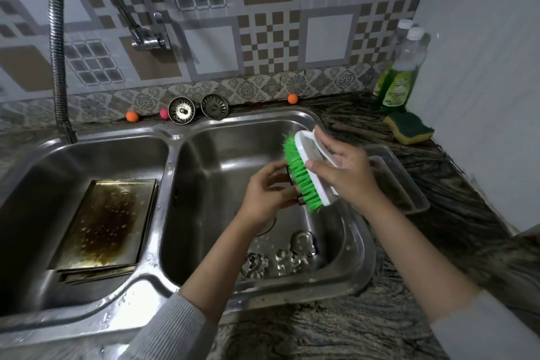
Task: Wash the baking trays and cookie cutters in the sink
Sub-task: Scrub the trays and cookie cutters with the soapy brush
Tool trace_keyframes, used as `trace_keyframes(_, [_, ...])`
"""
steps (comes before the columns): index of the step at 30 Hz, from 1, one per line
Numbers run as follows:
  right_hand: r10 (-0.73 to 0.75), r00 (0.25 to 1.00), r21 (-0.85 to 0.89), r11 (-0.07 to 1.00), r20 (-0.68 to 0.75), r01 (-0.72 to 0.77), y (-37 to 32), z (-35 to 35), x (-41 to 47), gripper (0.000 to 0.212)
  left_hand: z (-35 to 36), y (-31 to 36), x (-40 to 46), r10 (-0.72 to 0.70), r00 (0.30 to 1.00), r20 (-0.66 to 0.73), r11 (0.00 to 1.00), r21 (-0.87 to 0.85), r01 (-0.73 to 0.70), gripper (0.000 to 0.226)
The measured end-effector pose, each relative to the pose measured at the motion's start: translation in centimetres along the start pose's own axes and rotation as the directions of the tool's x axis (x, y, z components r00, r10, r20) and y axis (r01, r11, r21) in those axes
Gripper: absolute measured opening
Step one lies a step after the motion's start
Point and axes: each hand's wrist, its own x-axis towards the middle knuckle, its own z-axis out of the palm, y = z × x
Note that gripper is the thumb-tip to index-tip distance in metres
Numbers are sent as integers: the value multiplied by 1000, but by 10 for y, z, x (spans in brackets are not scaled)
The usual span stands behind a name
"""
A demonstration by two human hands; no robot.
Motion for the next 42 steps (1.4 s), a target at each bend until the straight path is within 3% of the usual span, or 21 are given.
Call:
trace_keyframes(4, [14, 1000, 100, 995, 27, -16, 1, 11, -2, 62, -15, 4, -2, 88, 996, -31, 991, -100, -90, 50])
trace_keyframes(7, [39, 993, 100, 994, 107, -50, 2, 13, -4, 61, -28, 4, -1, 51, 994, -94, 959, -273, -75, 48])
trace_keyframes(9, [50, 995, 117, 991, 83, -59, -2, 10, 1, 61, -37, 6, 0, 25, 994, -109, 945, -321, -59, 49])
trace_keyframes(13, [66, 997, 154, 986, -33, -60, -10, 20, 22, 60, -29, 13, -2, 63, 998, 5, 967, -249, -60, 50])
trace_keyframes(16, [102, 994, 165, 982, -37, -95, -2, 36, 18, 59, -31, 19, 3, 85, 993, -81, 963, -248, -102, 49])
trace_keyframes(20, [169, 984, 139, 974, 62, -177, 16, 37, -4, 58, -51, 18, 7, 46, 988, -145, 973, -216, -77, 52])
trace_keyframes(26, [200, 977, 234, 956, -77, -178, 3, 27, 23, 58, -40, 7, 3, -32, 999, -1, 996, -81, 32, 54])
trace_keyframes(31, [188, 982, 181, 966, 4, -185, 11, 47, 10, 58, -45, 13, 14, -38, 984, -176, 985, -170, 8, 49])
trace_keyframes(34, [219, 973, 133, 965, 75, -227, 23, 40, -3, 58, -64, 14, 14, -68, 961, -266, 996, -79, 49, 52])
trace_keyframes(38, [285, 958, 231, 935, -34, -270, 27, 40, 3, 56, -67, 10, 11, -105, 956, -273, 992, 40, 121, 61])
trace_keyframes(42, [276, 961, 233, 937, -32, -261, 27, 45, 2, 58, -63, 2, 8, -121, 963, -242, 989, 49, 137, 60])
